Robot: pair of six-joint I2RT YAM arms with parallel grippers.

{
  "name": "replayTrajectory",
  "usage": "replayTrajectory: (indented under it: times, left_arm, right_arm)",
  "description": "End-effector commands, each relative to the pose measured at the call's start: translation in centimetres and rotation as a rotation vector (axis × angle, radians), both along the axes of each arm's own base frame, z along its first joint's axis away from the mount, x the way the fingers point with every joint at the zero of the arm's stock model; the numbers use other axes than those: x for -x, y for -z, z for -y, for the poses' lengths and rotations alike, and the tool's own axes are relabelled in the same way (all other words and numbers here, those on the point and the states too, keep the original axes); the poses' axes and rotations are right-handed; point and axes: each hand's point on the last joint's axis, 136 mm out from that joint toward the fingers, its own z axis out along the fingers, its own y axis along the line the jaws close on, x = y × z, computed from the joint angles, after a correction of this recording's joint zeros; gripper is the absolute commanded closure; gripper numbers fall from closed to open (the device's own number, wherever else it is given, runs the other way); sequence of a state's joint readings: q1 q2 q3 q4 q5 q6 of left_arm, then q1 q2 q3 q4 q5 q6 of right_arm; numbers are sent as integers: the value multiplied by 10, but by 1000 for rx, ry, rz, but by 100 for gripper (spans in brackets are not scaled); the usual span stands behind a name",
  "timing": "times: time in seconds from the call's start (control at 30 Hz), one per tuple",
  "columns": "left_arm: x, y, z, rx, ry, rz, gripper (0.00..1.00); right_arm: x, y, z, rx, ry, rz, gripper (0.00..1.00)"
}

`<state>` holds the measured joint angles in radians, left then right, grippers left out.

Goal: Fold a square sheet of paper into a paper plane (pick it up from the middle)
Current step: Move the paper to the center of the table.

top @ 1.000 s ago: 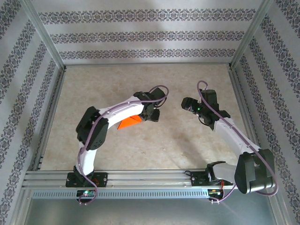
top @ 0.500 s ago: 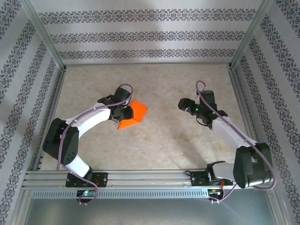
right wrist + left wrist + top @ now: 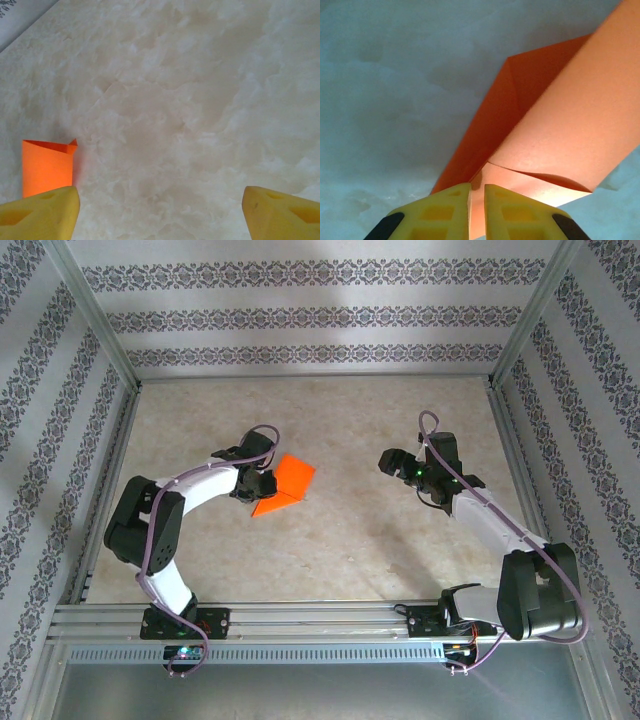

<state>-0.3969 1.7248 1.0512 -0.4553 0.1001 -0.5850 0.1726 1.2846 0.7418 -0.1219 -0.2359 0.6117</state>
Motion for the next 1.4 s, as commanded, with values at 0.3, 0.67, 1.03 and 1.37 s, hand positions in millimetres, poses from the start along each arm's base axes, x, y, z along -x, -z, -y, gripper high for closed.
replayTrajectory:
  times: [0.3,0.67,1.03,1.37]
  left_arm:
    - [-6,21,-5,-24,-24,-70,86]
    - [10,15,7,-148,49,-126,89]
    - [37,14,45,-208,112,-172,89]
    - [25,-3,43,-227,97,-98,90]
  right_arm:
    - [-2,7,-18,-44,-37,-29,16]
    - [0,16,-34,-58,-74,-62,16]
    - [15,30,-78,-170,-144,-148,19]
    - [24,52,-148,-279,-259,-273,30]
